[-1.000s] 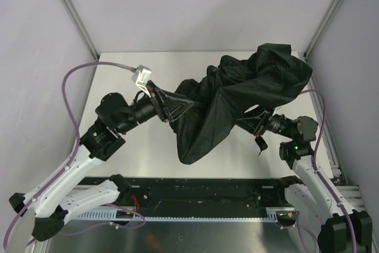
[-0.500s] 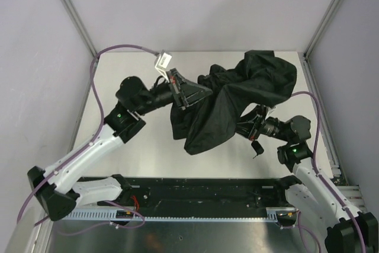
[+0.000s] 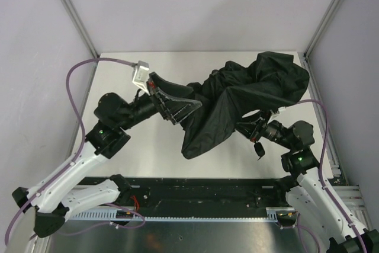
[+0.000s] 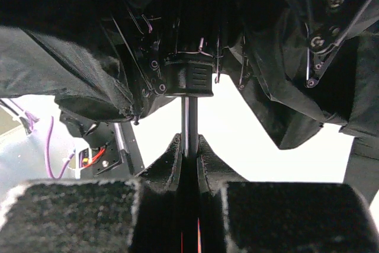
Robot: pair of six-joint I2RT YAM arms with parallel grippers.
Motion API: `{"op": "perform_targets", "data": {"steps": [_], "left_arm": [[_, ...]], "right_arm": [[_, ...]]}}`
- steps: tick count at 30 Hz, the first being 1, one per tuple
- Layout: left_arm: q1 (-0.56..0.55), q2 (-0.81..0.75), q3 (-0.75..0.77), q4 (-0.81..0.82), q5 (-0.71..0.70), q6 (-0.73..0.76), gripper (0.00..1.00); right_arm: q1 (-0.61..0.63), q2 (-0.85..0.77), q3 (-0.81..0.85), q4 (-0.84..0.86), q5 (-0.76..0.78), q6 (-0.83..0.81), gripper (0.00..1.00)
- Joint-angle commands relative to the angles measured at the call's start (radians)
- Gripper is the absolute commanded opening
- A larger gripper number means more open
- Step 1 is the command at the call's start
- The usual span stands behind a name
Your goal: Put away the umbrella
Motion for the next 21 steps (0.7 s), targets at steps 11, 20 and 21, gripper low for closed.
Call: {"op": "perform_targets", "data": {"steps": [11, 20, 21], "left_arm": [[-0.228, 0.118, 0.282, -0.230, -0.386, 0.288, 0.87], [-0.296, 0.310, 0.398, -0.313, -0.540, 0.430, 0.88], [-0.296, 0.328, 0.408, -0.324, -0.553, 0.442, 0.90]], "right_arm": [[0.003, -0.022, 0.051, -0.038, 0.178, -0.064, 0.00], [0.005, -0.073, 0.052, -0.044, 0.141, -0.063, 0.00], [0.005, -0.073, 0.052, -0.037, 0.130, -0.056, 0.00]]}}
